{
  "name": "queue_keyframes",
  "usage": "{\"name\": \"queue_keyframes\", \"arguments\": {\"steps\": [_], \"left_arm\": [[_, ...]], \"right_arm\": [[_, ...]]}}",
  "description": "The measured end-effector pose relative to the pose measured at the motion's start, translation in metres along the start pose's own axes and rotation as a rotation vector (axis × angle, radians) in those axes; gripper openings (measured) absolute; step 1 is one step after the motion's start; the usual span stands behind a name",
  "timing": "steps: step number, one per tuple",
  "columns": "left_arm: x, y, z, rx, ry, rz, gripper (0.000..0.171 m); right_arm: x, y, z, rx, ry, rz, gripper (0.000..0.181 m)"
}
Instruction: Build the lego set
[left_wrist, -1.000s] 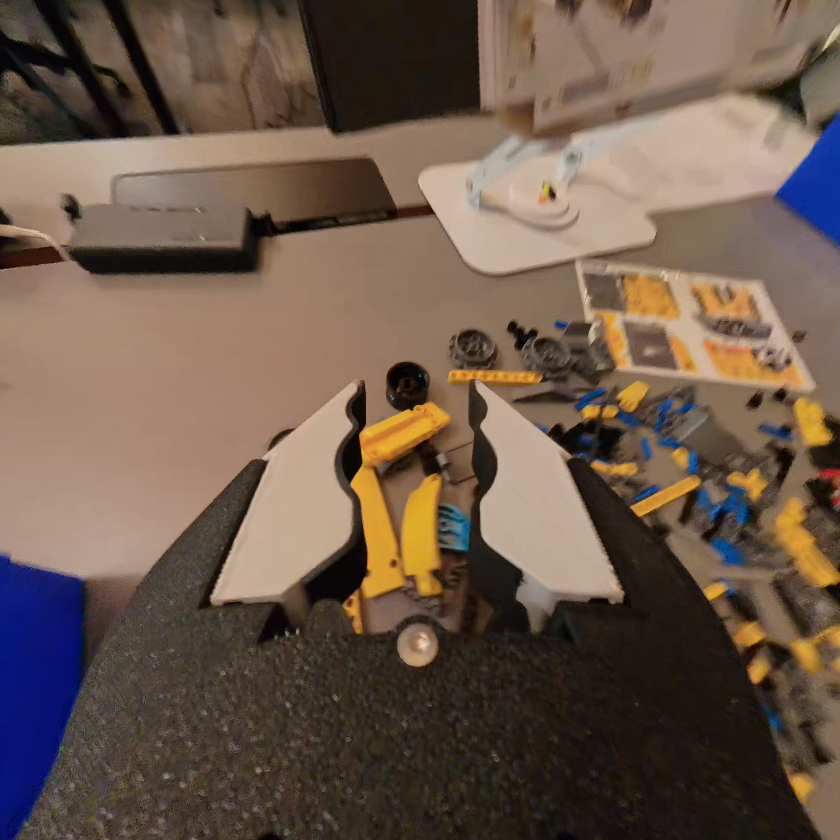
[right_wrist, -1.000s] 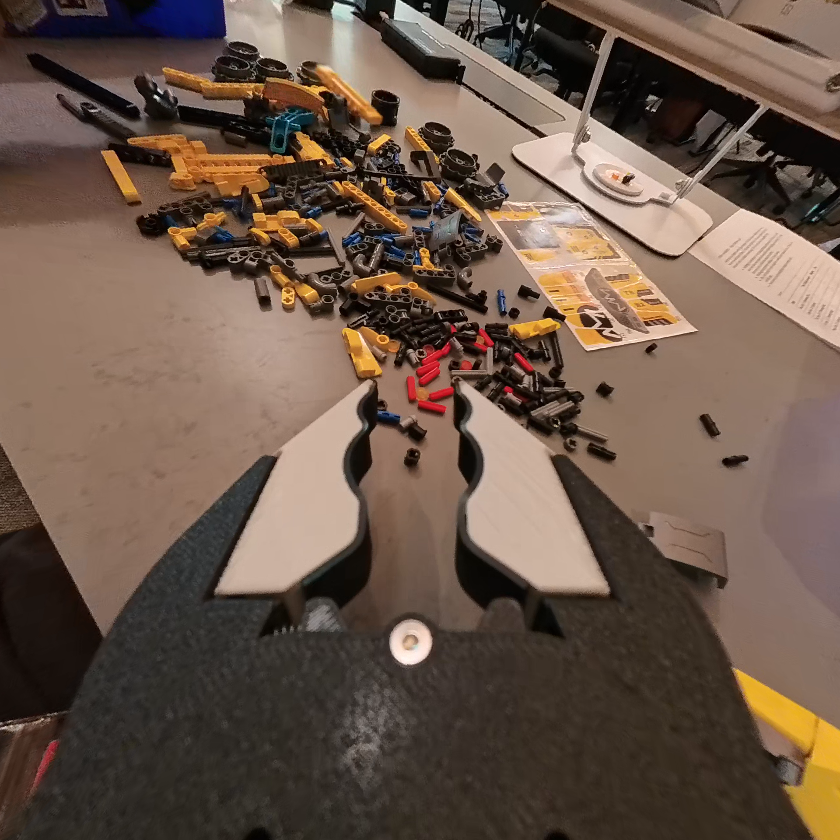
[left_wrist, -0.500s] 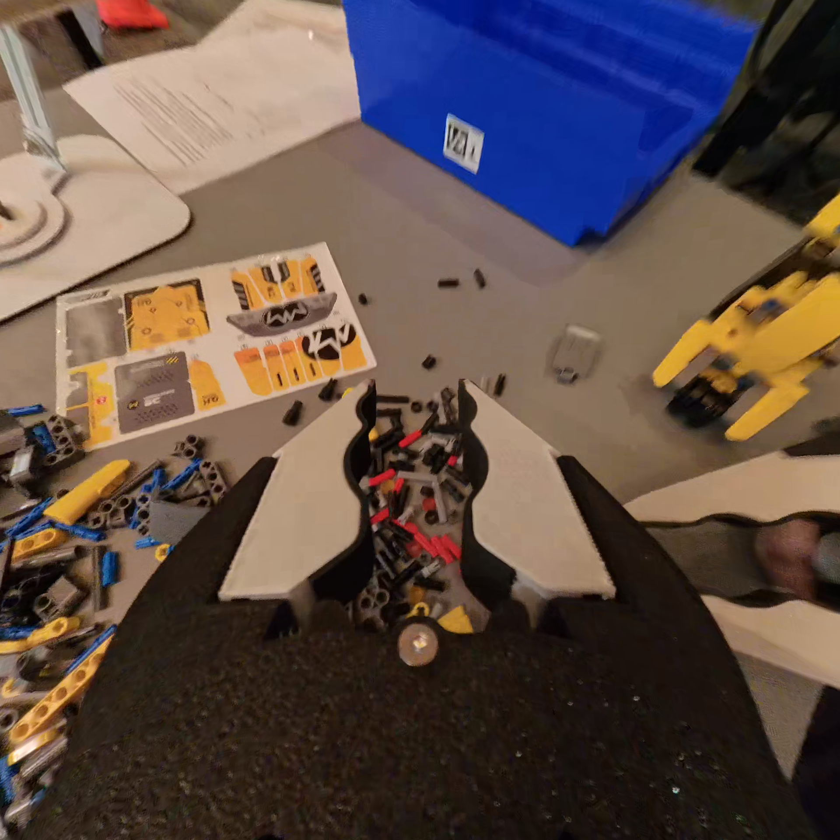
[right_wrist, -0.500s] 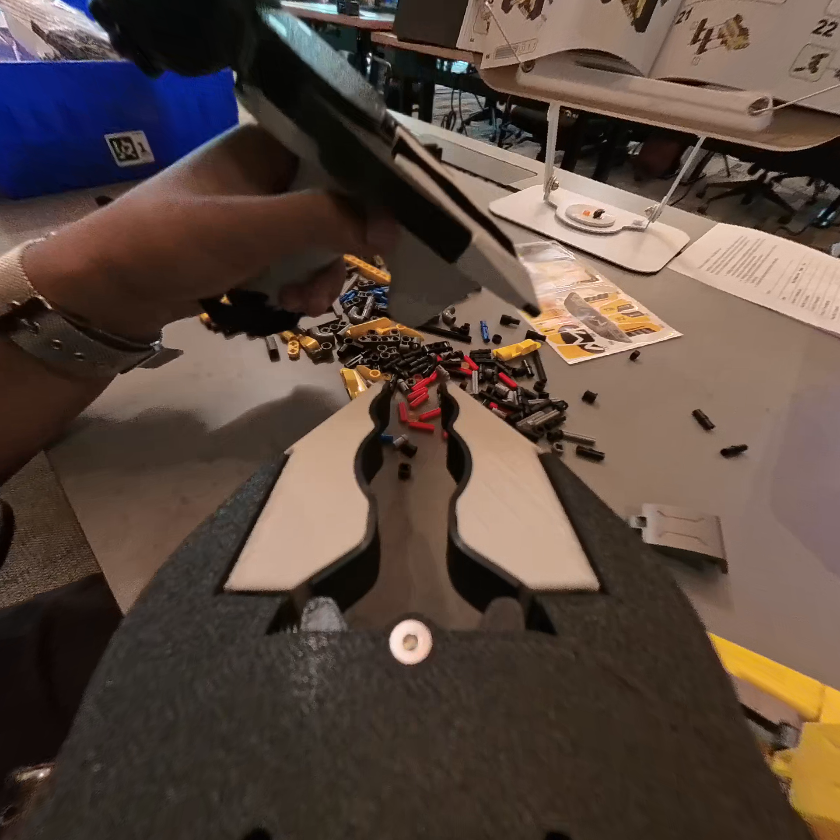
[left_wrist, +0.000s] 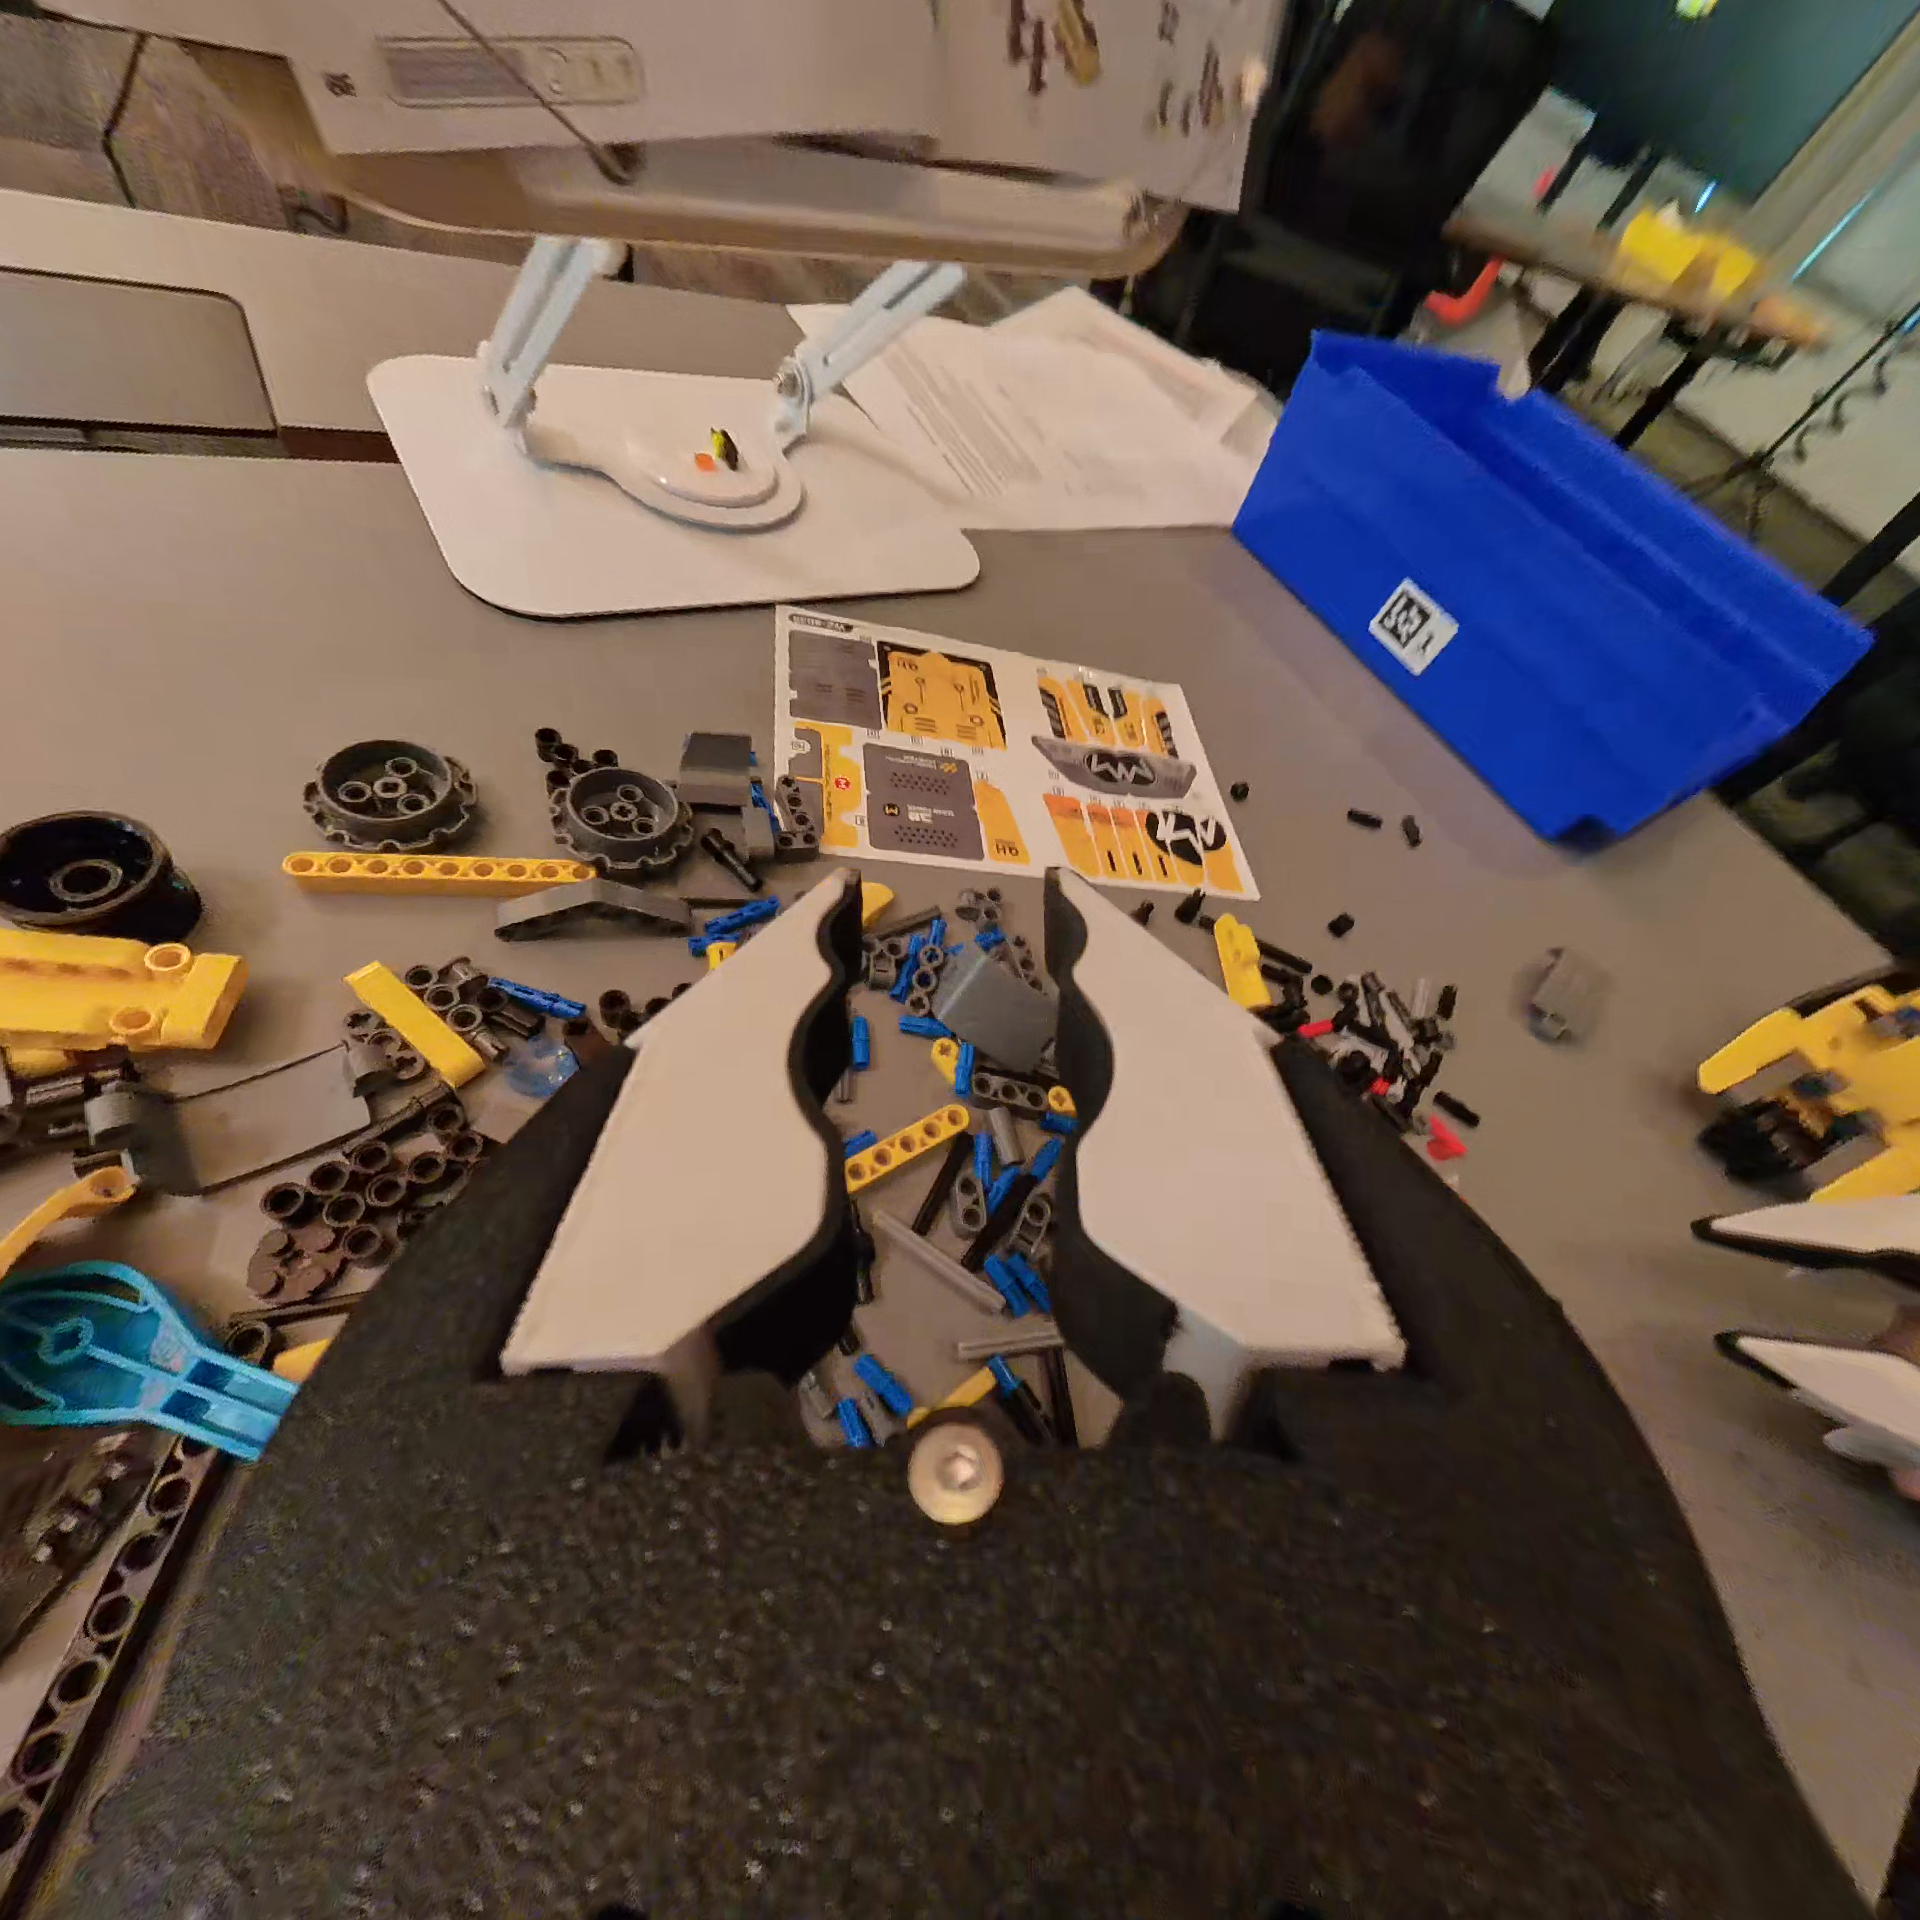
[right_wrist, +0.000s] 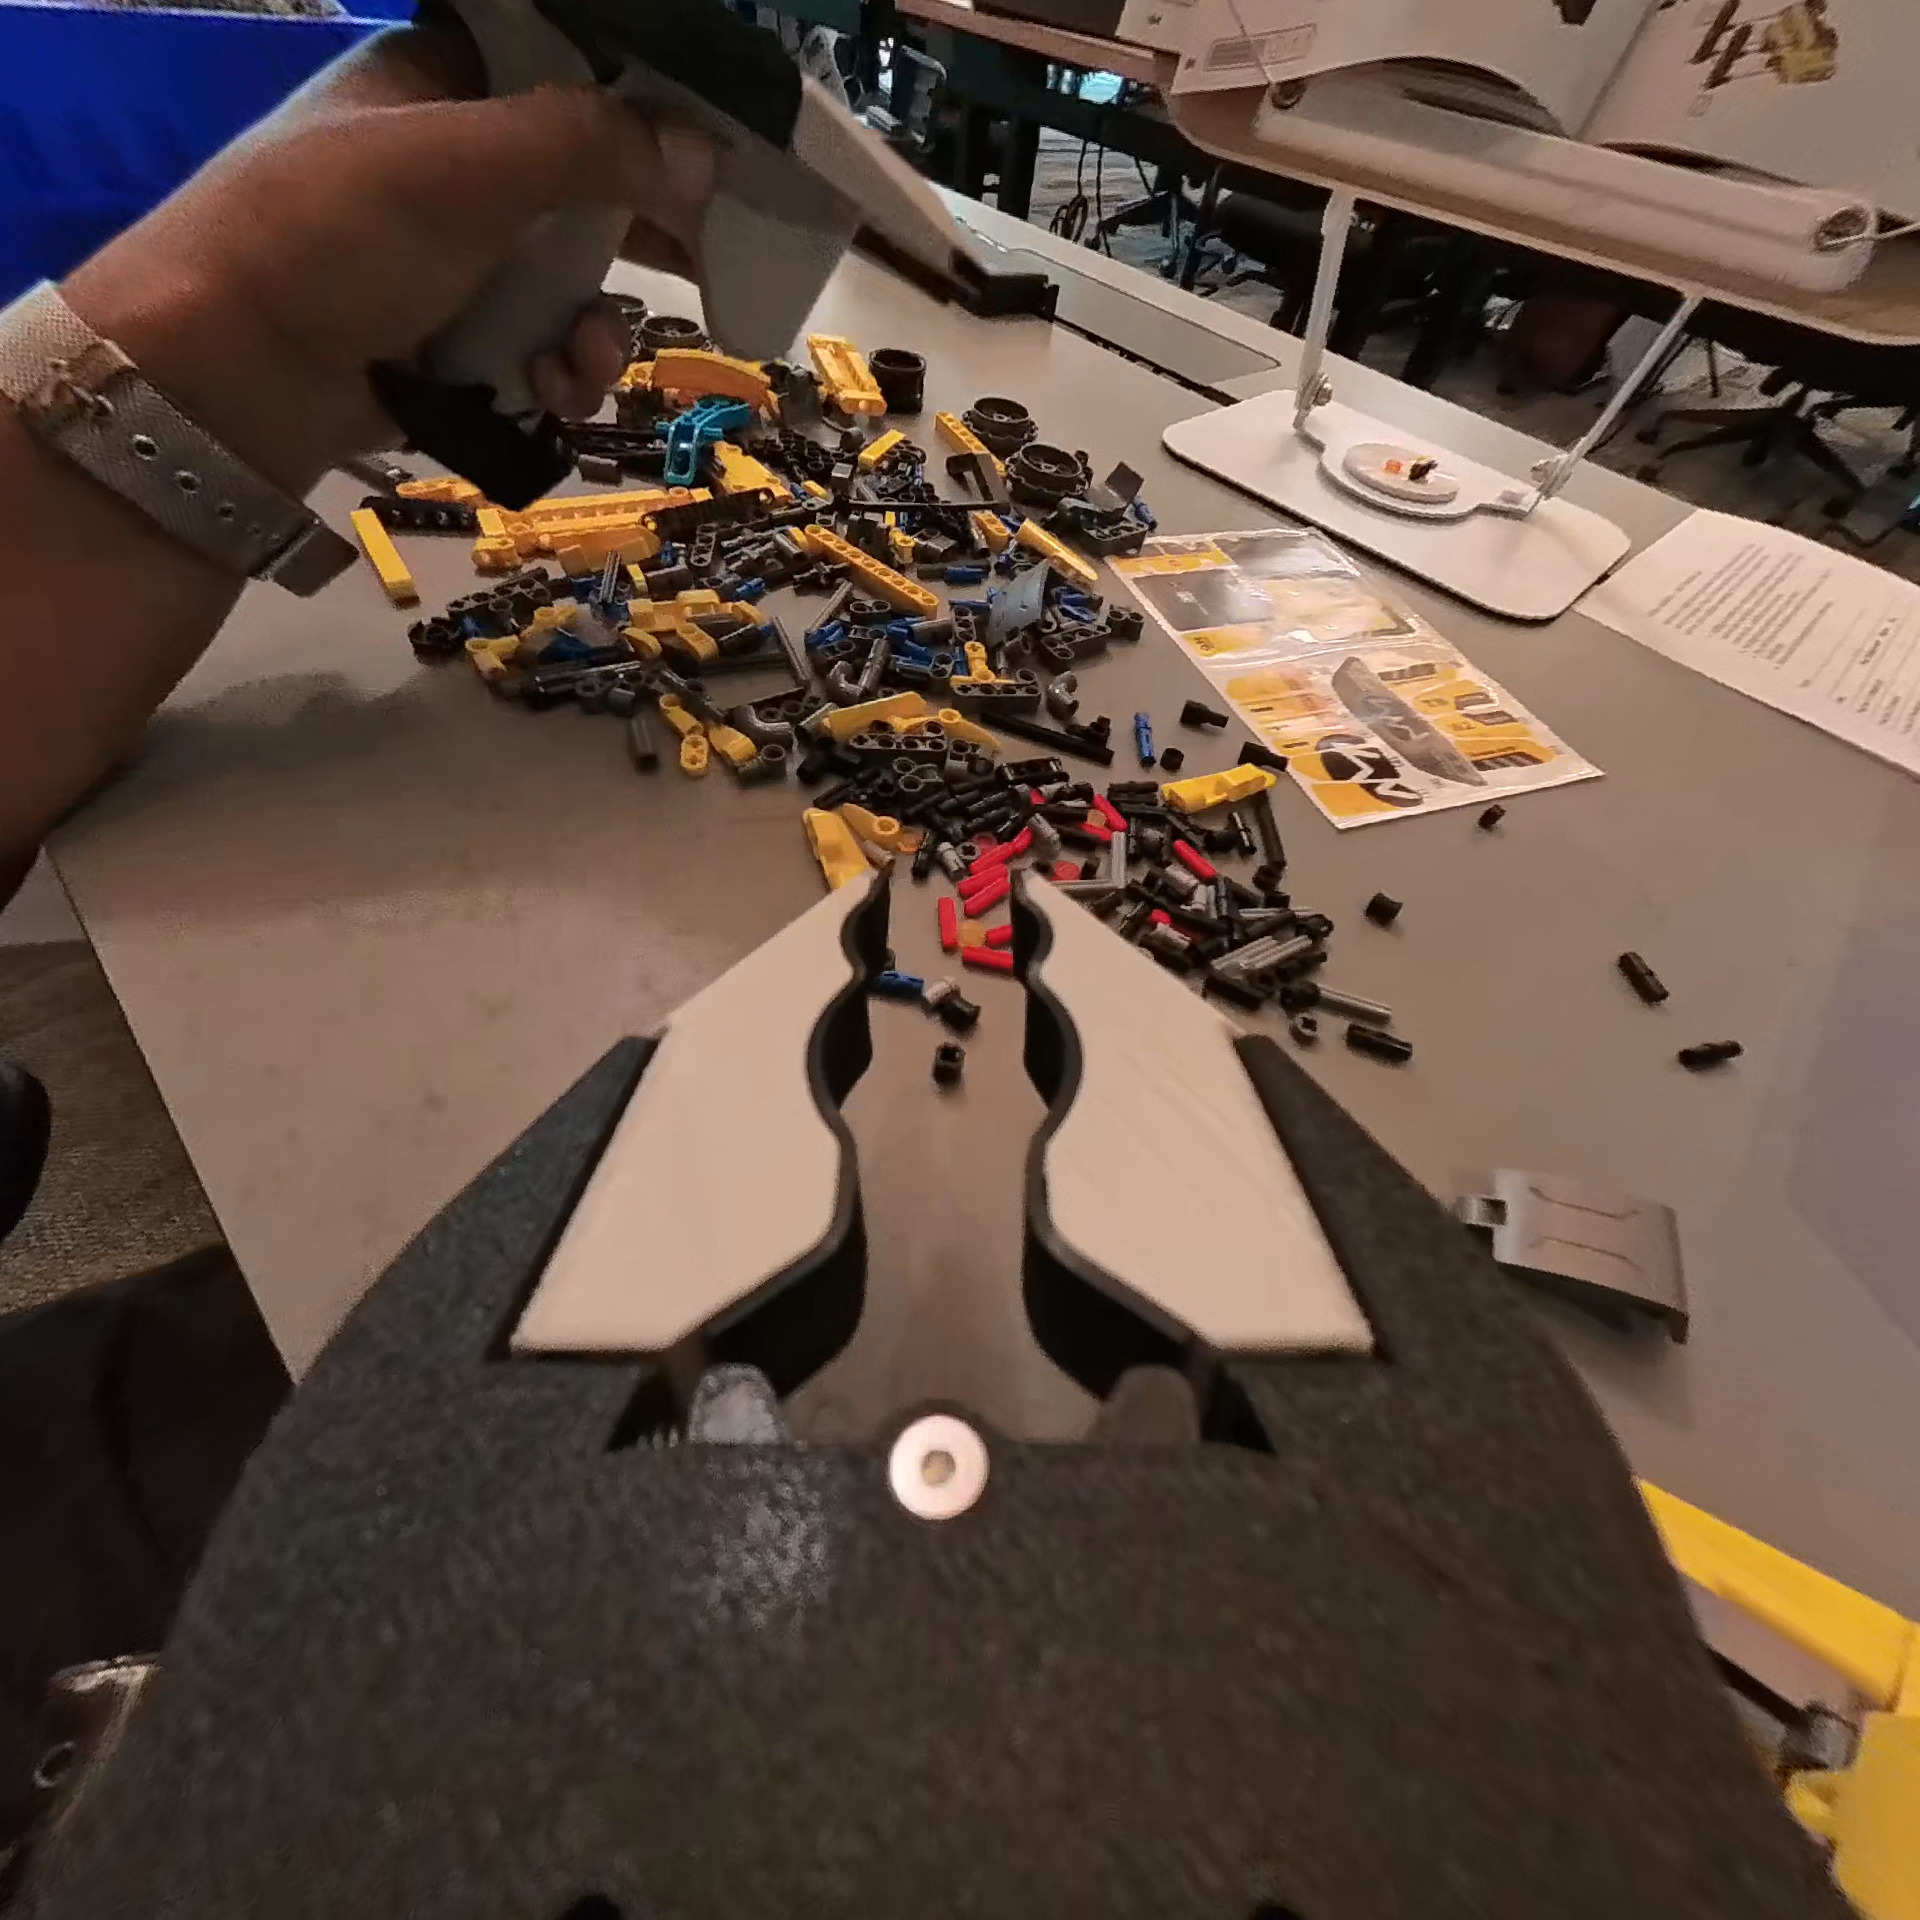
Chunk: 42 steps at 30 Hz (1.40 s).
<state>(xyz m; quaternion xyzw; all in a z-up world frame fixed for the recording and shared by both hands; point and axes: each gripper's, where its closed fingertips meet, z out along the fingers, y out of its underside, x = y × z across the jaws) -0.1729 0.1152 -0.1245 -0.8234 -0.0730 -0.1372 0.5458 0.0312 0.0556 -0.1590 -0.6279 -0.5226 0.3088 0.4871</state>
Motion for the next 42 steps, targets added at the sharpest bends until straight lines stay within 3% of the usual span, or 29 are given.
{"name": "queue_keyframes", "arguments": {"steps": [5,20,27,42], "left_arm": [[0.0,-0.009,-0.001,0.057,-0.049,0.049,0.034],[0.005,-0.002,0.007,0.028,-0.053,0.065,0.034],[-0.041,-0.025,-0.025,0.149,-0.341,0.064,0.035],[-0.03,-0.019,-0.013,0.125,-0.277,0.071,0.035]], "right_arm": [[-0.003,-0.001,-0.001,0.011,-0.014,-0.008,0.023],[-0.021,-0.011,-0.01,0.092,-0.076,-0.104,0.022],[-0.042,-0.007,-0.01,0.086,-0.09,-0.284,0.022],[-0.046,-0.004,-0.008,0.072,-0.079,-0.342,0.021]]}}
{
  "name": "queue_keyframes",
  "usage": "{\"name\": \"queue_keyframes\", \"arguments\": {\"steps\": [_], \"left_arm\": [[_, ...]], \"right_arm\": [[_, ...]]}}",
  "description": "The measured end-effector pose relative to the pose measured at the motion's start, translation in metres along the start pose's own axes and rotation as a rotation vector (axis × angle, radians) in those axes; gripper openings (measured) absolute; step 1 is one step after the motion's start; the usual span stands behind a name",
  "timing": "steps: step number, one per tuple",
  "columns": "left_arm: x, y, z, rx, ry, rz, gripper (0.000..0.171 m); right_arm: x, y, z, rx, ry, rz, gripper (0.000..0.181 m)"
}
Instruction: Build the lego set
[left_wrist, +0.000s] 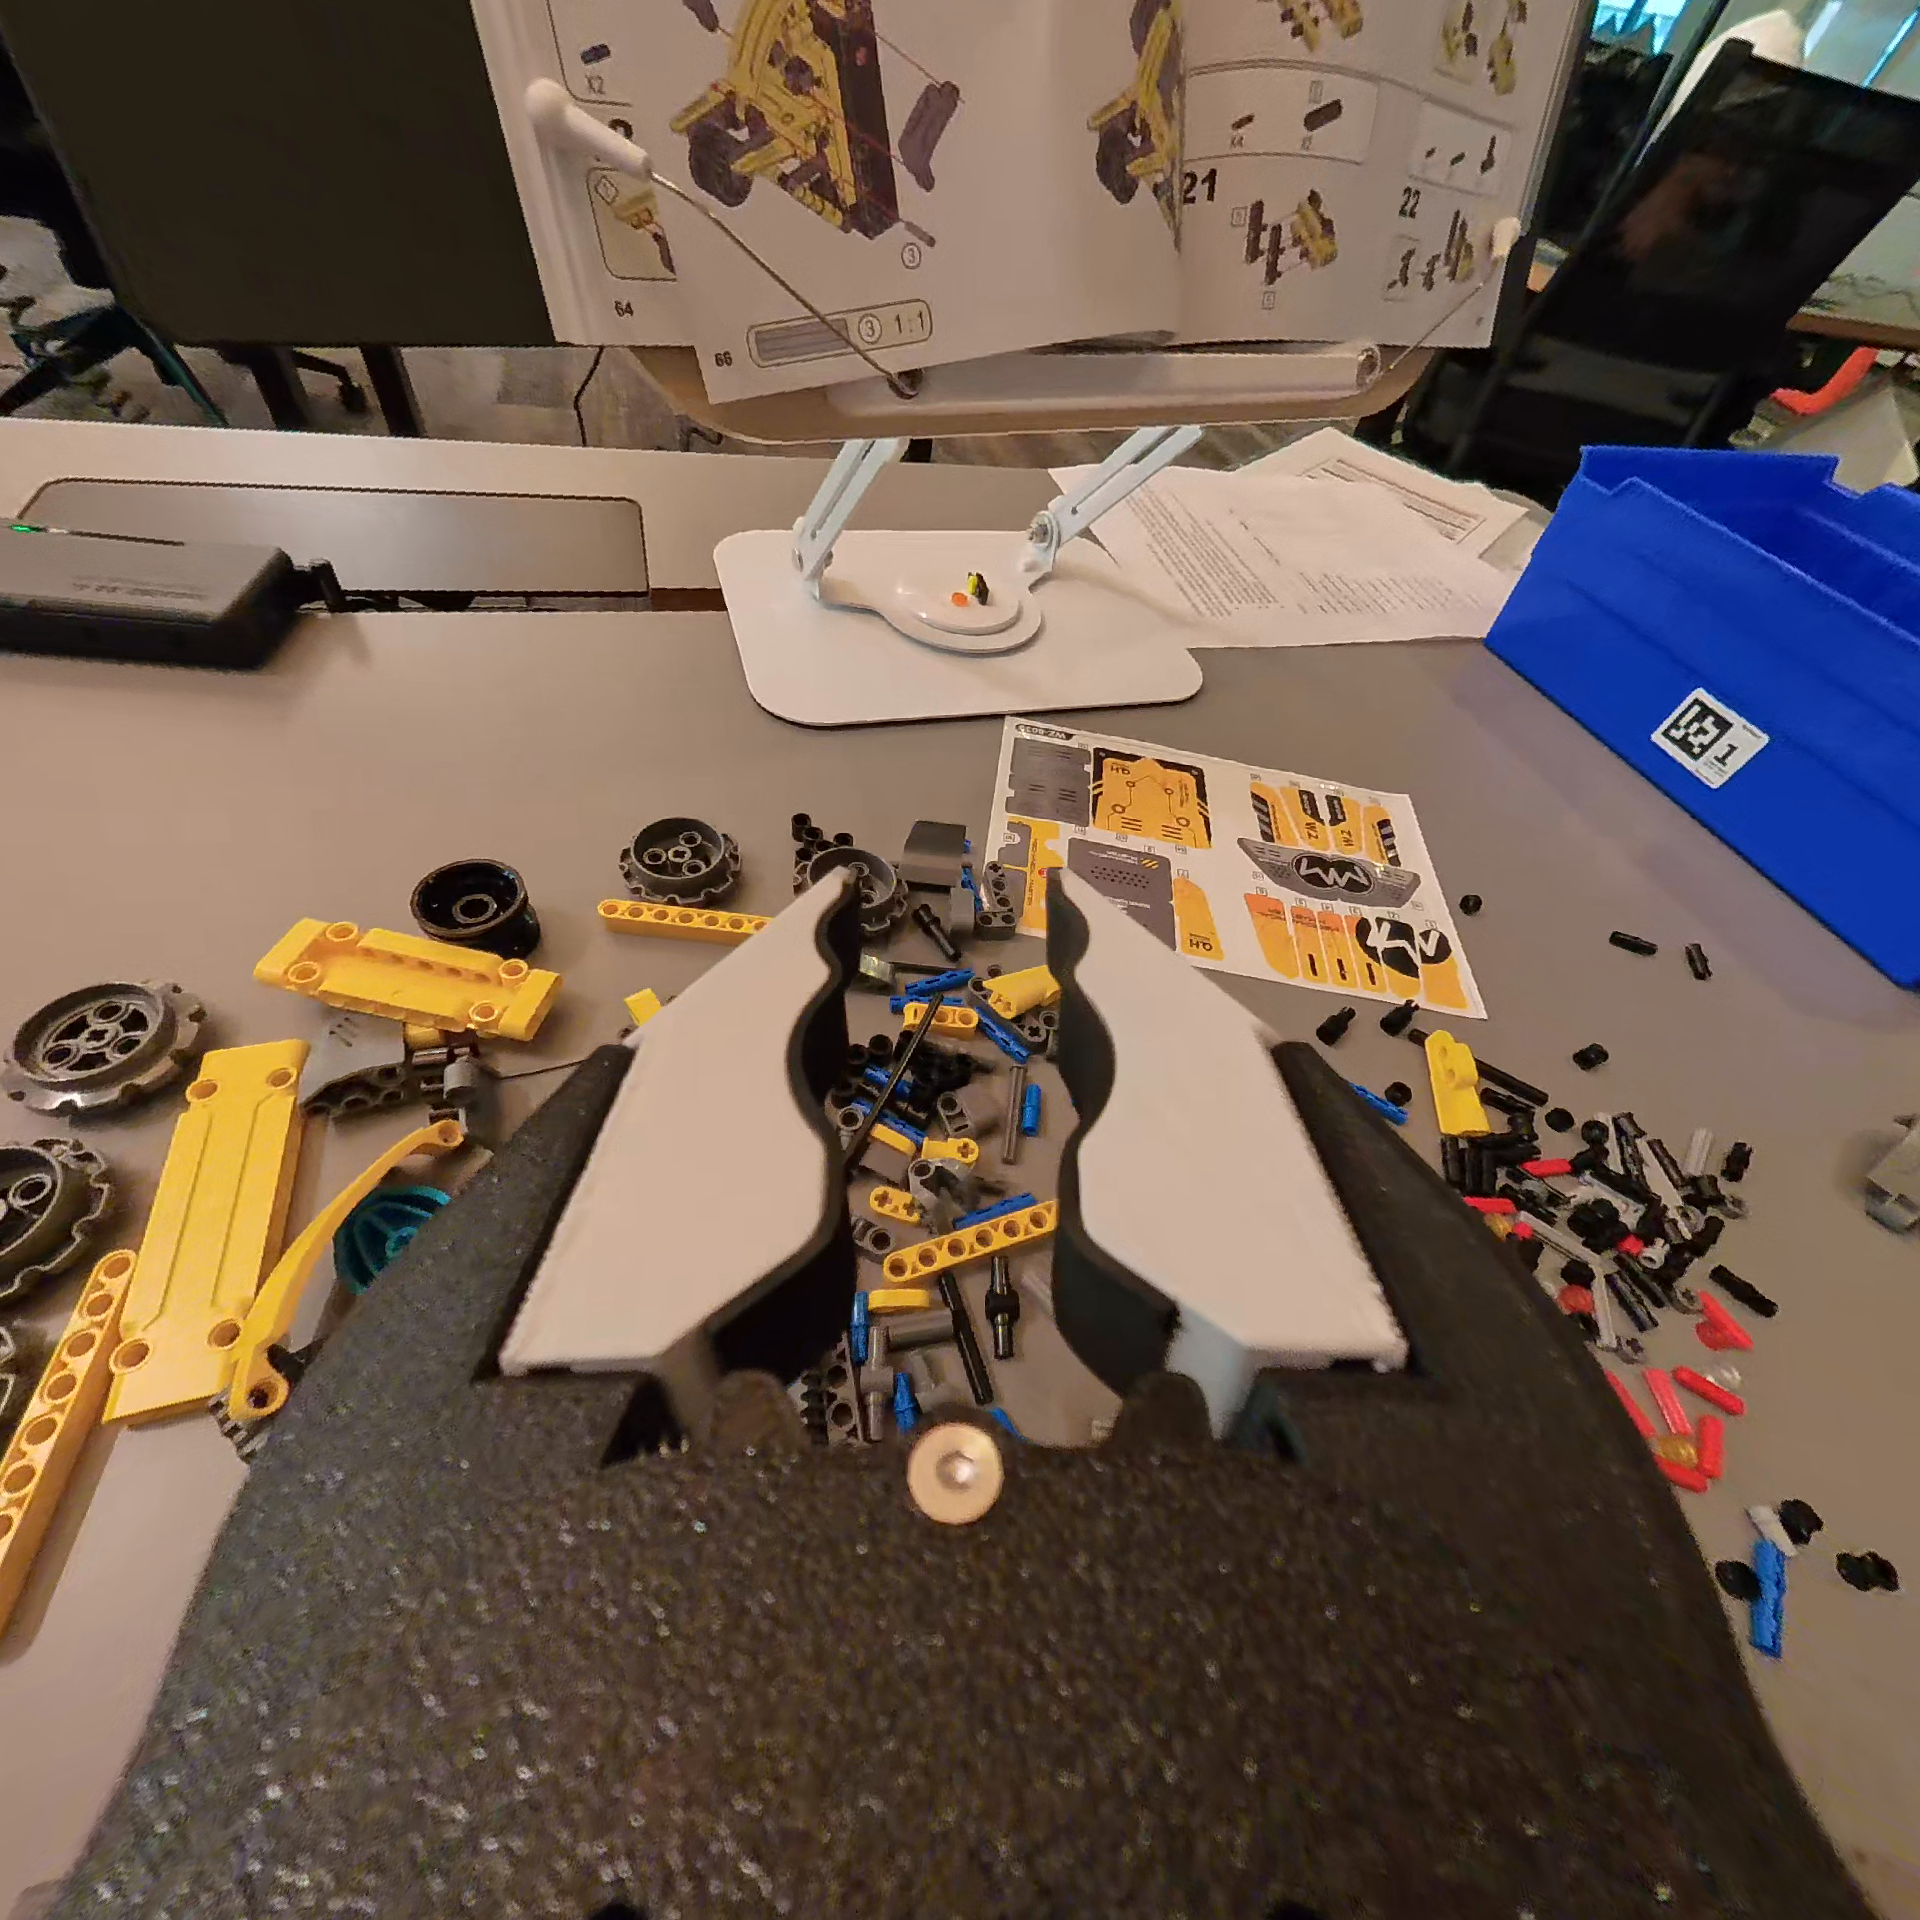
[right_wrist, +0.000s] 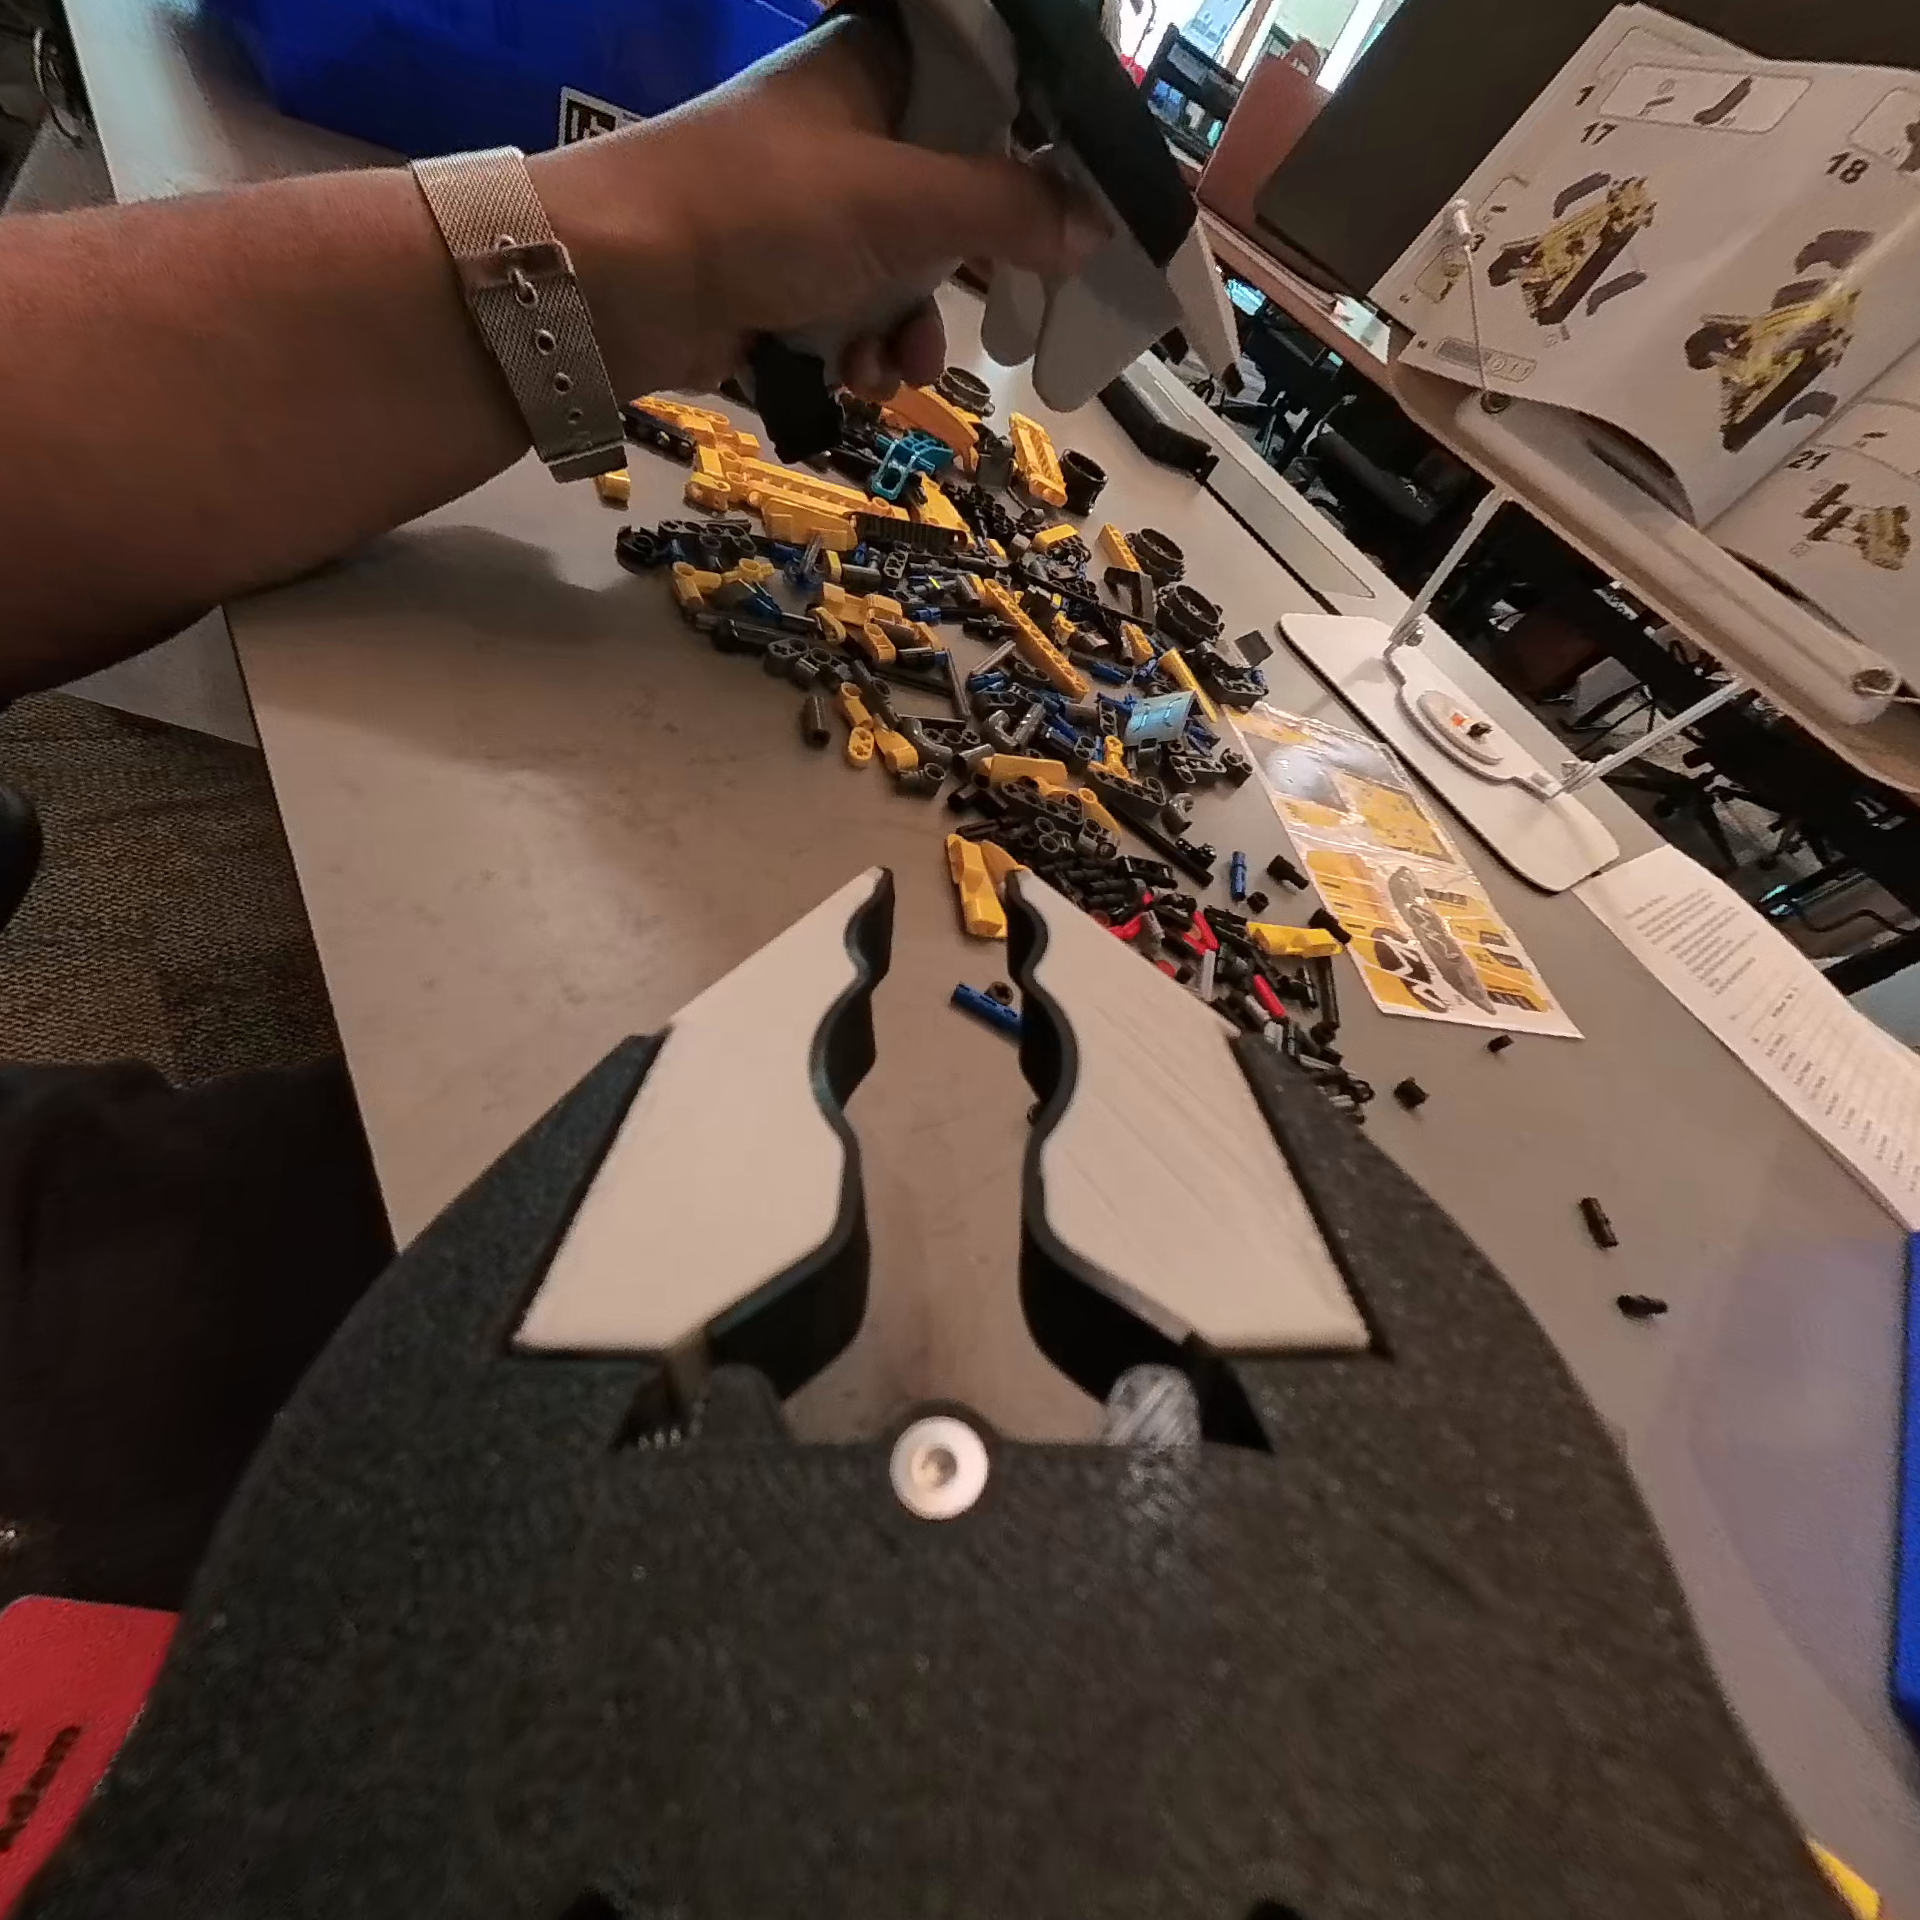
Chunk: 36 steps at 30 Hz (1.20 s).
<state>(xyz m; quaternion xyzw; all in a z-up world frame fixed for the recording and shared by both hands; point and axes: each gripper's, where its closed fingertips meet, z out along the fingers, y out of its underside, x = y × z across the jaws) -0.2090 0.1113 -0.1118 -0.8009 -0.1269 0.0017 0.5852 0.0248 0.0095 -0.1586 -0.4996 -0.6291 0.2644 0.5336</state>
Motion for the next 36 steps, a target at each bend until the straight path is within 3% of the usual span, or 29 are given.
{"name": "queue_keyframes", "arguments": {"steps": [26,36], "left_arm": [[0.009,0.006,0.005,-0.03,0.031,0.016,0.035],[-0.004,0.002,0.0,-0.014,0.005,0.002,0.035]], "right_arm": [[-0.002,0.001,0.001,-0.009,0.014,-0.035,0.02],[0.003,-0.003,-0.002,0.025,0.004,0.02,0.02]]}}
